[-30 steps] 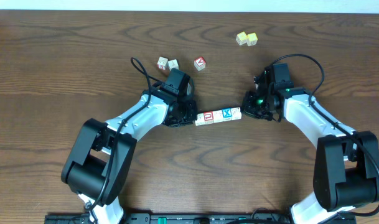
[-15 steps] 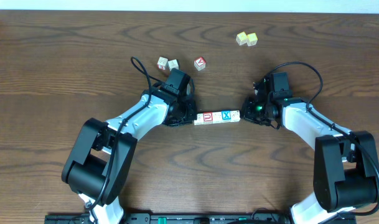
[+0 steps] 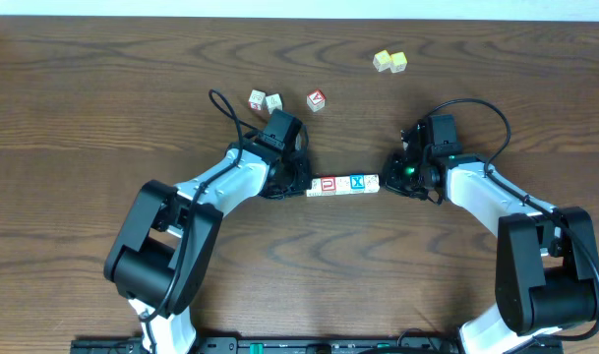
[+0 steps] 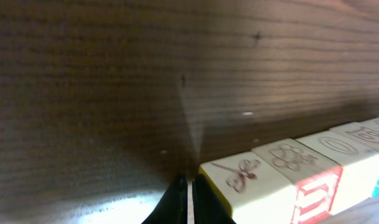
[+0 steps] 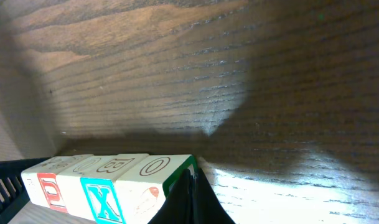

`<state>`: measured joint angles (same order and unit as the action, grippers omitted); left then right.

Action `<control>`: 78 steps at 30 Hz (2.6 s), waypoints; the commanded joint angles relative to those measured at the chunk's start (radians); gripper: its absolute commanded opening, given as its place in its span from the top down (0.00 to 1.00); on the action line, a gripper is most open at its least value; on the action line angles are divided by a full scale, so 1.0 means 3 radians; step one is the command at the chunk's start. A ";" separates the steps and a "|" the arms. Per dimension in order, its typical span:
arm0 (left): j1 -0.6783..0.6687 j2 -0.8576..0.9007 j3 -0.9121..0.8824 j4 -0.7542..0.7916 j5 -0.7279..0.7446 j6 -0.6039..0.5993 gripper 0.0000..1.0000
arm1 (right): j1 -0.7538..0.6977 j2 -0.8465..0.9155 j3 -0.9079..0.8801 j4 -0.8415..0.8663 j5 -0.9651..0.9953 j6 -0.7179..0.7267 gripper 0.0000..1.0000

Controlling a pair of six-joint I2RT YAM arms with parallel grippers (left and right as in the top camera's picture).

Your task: Lift 5 blocks

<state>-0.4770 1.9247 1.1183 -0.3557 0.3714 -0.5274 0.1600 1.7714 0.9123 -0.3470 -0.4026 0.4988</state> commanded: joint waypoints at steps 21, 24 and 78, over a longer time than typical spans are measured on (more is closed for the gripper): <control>-0.0100 0.0069 0.0010 0.0153 0.0244 -0.0027 0.93 | 0.0099 0.0069 -0.0098 -0.0104 -0.0229 0.0155 0.99; -0.0100 0.0066 0.0010 0.0031 0.0008 -0.0028 0.93 | 0.0088 0.0069 -0.0097 -0.0120 -0.0092 0.0154 0.99; 0.0651 -0.2274 0.0024 -0.1792 -0.1303 -0.0028 0.22 | 0.0397 -0.1808 0.0778 -0.3104 0.0626 -0.0305 0.01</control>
<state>-0.2859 1.2434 1.1244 -0.8902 -0.0067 -0.5346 0.2642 1.2354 1.1561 -1.2655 -0.2241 0.4053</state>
